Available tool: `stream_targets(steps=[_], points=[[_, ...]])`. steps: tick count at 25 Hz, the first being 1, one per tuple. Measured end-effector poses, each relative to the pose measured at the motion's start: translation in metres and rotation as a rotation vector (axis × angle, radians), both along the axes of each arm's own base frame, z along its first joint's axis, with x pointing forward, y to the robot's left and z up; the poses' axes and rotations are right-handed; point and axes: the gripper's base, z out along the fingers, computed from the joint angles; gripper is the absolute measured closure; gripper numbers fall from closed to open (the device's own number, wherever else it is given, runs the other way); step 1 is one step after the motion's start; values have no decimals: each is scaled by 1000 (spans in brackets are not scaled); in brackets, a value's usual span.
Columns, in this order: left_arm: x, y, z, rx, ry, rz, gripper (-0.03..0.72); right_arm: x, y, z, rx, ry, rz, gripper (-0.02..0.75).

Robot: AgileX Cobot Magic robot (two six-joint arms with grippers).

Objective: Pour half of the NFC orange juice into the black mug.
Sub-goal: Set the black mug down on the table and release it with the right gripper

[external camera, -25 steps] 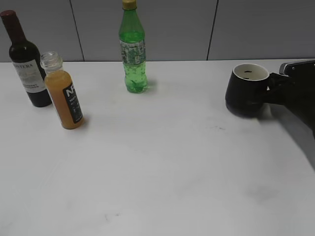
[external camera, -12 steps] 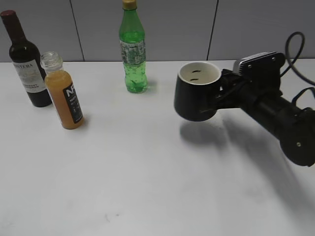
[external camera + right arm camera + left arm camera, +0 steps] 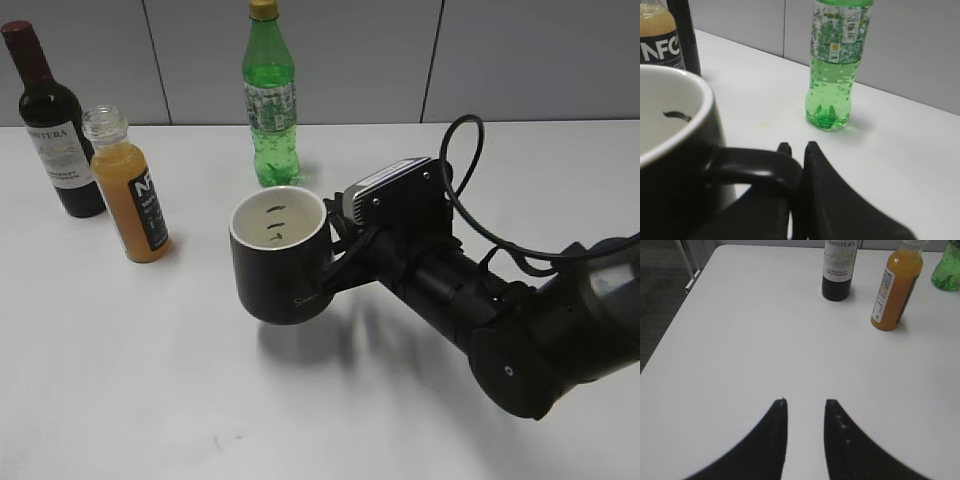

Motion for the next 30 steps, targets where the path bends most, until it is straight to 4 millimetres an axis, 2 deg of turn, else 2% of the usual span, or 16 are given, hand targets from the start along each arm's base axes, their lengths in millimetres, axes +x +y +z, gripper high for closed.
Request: stream_targets(steps=[5, 10, 16, 30], points=[[0, 0, 0, 0, 0, 0, 486, -4, 11, -12, -22, 21, 5, 701], [0, 0, 0, 0, 0, 0, 486, -3, 10, -22, -36, 40, -7, 701], [0, 0, 0, 0, 0, 0, 486, -5, 8, -45, -83, 95, -6, 701], [0, 0, 0, 0, 0, 0, 486, 0, 13, -51, -66, 78, -7, 697]])
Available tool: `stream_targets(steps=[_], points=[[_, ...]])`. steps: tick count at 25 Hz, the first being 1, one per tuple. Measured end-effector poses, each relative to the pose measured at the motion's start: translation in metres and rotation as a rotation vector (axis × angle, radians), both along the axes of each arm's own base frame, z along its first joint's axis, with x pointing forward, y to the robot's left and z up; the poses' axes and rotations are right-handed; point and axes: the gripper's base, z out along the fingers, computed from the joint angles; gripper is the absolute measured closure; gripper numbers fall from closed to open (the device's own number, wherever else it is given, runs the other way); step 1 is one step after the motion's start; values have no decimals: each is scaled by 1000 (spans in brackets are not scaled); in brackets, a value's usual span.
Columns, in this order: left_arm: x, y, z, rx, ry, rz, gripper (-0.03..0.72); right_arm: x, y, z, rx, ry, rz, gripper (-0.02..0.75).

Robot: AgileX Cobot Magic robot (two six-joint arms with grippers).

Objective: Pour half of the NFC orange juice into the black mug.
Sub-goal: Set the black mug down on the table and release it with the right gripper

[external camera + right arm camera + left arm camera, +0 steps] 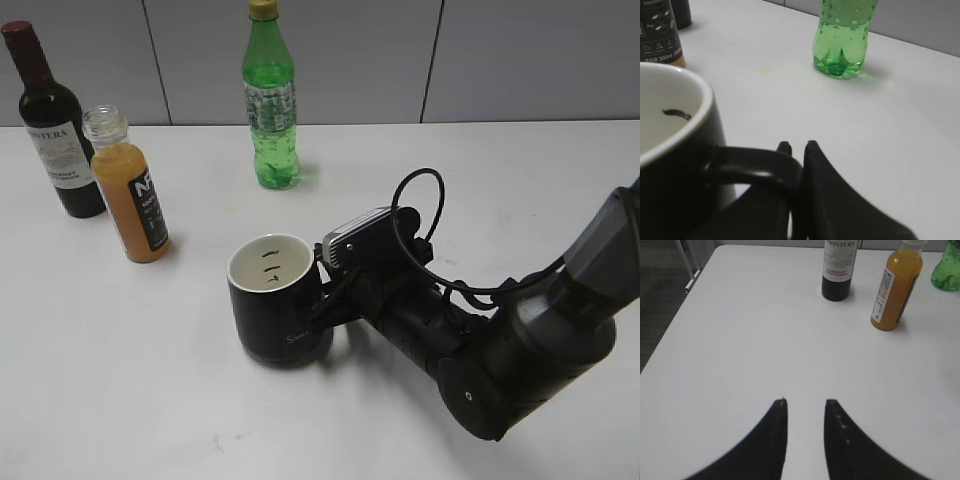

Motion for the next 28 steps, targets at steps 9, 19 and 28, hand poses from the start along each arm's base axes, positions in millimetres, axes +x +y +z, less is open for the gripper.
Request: stream_targets(steps=[9, 19, 28], points=[[0, 0, 0, 0, 0, 0, 486, 0, 0, 0, 3, 0, 3, 652], [0, 0, 0, 0, 0, 0, 486, 0, 1, 1, 8, -6, 3, 542], [0, 0, 0, 0, 0, 0, 486, -2, -1, 0, 5, -4, 3, 398]])
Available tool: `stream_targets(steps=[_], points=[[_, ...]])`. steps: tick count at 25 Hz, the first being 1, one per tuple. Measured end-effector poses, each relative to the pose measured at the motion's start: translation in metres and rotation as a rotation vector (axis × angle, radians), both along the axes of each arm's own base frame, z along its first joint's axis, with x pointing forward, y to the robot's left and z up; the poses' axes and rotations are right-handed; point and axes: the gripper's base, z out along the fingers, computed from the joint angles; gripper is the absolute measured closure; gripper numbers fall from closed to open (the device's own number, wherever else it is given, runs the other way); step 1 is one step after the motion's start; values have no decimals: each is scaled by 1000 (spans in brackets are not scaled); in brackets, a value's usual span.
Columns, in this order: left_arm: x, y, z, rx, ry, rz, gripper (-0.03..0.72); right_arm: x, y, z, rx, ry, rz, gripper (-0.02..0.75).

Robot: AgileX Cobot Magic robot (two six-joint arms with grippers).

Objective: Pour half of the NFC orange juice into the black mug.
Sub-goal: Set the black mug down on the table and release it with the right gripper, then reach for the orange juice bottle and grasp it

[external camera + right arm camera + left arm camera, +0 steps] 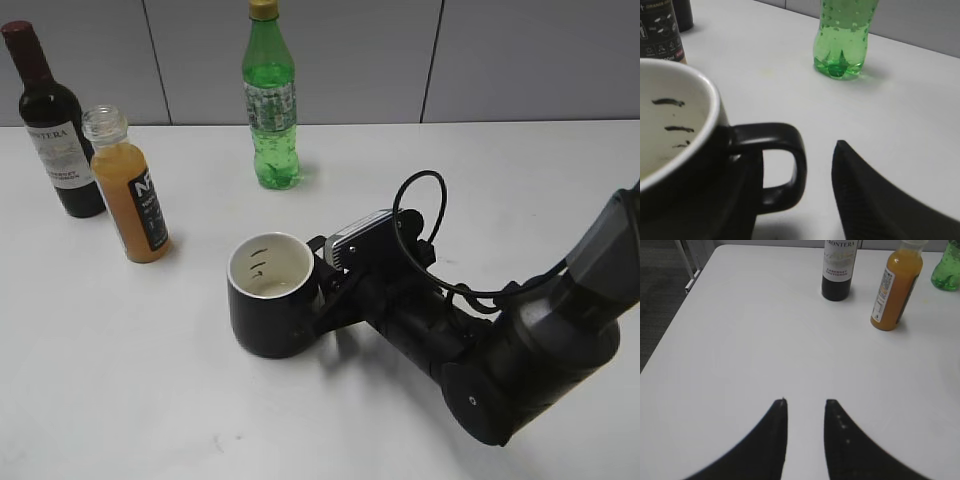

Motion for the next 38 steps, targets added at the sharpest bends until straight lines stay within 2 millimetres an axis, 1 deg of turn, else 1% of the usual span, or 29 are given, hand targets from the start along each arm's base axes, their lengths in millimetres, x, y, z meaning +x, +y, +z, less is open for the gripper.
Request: stream_targets(steps=[7, 10, 18, 22, 27, 33, 38], points=[[0, 0, 0, 0, 0, 0, 486, -6, -8, -5, 4, 41, -33, 188], [0, 0, 0, 0, 0, 0, 486, -6, -9, -5, 10, 45, -36, 143], [0, 0, 0, 0, 0, 0, 486, -13, -15, -8, -7, 68, -38, 130], [0, 0, 0, 0, 0, 0, 486, -21, -22, -2, -13, 75, -39, 130], [0, 0, 0, 0, 0, 0, 486, -36, -36, 8, -25, 87, -39, 130], [0, 0, 0, 0, 0, 0, 486, -62, -60, 16, -65, 129, -40, 130], [0, 0, 0, 0, 0, 0, 486, -70, -67, 21, -68, 132, -40, 133]])
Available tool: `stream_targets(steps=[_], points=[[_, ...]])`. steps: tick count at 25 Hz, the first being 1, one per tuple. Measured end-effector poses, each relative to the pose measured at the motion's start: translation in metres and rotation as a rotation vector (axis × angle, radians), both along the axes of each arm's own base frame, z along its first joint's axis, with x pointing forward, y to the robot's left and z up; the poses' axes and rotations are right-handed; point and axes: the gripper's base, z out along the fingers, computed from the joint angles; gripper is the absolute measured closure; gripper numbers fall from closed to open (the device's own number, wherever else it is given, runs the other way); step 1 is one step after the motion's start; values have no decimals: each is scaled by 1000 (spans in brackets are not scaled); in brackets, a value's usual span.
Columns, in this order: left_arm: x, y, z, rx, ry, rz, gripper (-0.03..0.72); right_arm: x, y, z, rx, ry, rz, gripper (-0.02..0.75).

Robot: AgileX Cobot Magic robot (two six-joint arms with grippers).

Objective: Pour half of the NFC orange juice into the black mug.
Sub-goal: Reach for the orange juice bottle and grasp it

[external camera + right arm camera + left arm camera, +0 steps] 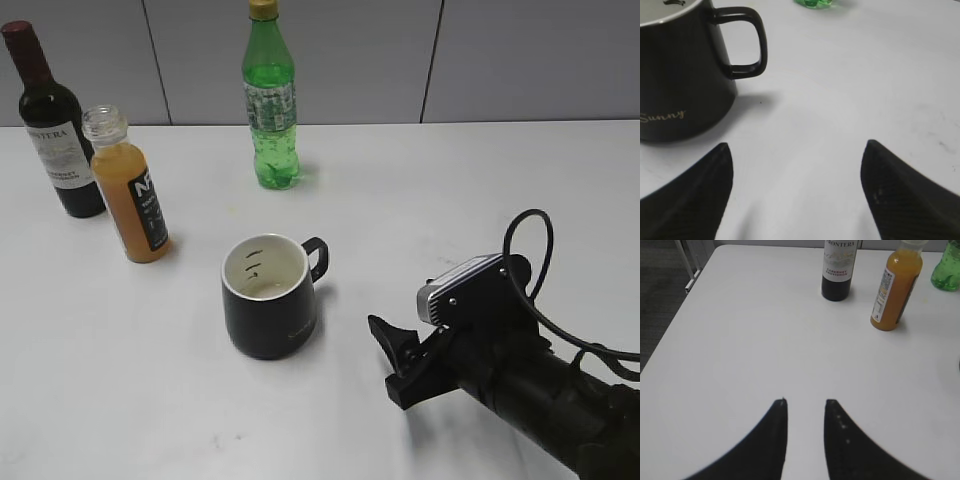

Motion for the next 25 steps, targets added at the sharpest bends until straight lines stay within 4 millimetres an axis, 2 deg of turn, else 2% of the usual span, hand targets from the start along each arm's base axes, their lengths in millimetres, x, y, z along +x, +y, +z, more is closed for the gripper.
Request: stream_targets(steps=[7, 12, 17, 21, 25], points=[[0, 0, 0, 0, 0, 0, 486, 0, 1, 6, 16, -19, 8, 140], [0, 0, 0, 0, 0, 0, 486, 5, 6, 43, 71, -112, 22, 140], [0, 0, 0, 0, 0, 0, 486, 9, 12, 73, -34, 46, 30, 140], [0, 0, 0, 0, 0, 0, 486, -1, 15, 95, -88, 238, 102, 140], [0, 0, 0, 0, 0, 0, 486, -19, 8, 111, -77, 365, 162, 140]])
